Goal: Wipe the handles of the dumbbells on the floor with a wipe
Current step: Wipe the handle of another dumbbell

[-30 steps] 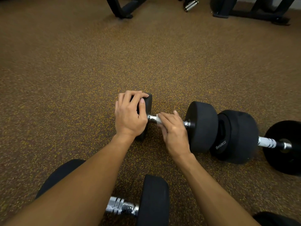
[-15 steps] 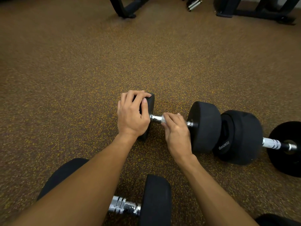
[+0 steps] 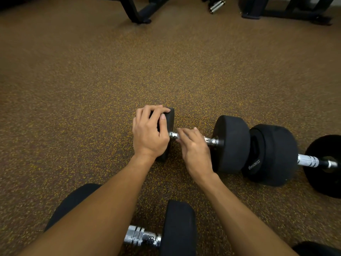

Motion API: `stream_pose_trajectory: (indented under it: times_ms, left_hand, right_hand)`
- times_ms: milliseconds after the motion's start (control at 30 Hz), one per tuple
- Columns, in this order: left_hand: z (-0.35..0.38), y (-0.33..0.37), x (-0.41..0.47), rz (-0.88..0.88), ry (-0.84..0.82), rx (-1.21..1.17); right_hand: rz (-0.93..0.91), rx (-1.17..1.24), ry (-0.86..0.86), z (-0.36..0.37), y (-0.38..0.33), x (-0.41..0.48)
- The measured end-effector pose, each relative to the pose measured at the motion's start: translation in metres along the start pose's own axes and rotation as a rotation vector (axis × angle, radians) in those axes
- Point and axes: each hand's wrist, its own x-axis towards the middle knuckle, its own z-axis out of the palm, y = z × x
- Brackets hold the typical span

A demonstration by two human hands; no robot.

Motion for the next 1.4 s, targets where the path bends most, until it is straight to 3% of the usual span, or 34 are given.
stream_pose_trajectory:
  times_ms: [233, 500, 600, 767, 867, 933, 1000, 1133, 1267, 1400]
  left_hand:
    - [0.000, 0.000, 0.001, -0.009, -0.010, 0.003]
    - [-0.004, 0.002, 0.001, -0.034, -0.058, 0.013]
    - [-0.009, 0.003, 0.002, -0.036, -0.109, 0.007]
    - [-0.021, 0.020, 0.002, -0.082, -0.184, 0.008]
    - [-0.028, 0.052, -0.009, 0.061, -0.103, -0.107]
    - [-0.024, 0.074, -0.017, 0.095, -0.166, -0.242]
    - [-0.011, 0.089, -0.020, -0.012, -0.283, -0.299]
    - [0.021, 0.086, -0.022, -0.197, -0.435, -0.171]
    - [0.034, 0.072, -0.025, -0.170, -0.494, -0.024]
    - [0.038, 0.068, -0.017, -0.166, -0.518, -0.020]
  right_hand:
    - [0.184, -0.025, 0.033, -0.020, 0.003, -0.009]
    - [0.345, 0.103, -0.097, -0.059, -0.024, 0.000]
    - [0.305, 0.125, -0.088, -0.088, -0.034, 0.002]
    - [0.143, -0.047, -0.074, -0.133, -0.011, 0.019]
    - [0.135, -0.132, -0.071, -0.142, 0.012, 0.039]
    - [0.210, -0.152, -0.086, -0.142, 0.023, 0.053]
    - [0.316, -0.129, -0.109, -0.140, 0.027, 0.061]
    - [0.394, -0.147, -0.096, -0.131, 0.029, 0.054]
    - [0.390, -0.129, -0.040, -0.128, 0.035, 0.048]
    - [0.379, -0.146, -0.025, -0.125, 0.036, 0.047]
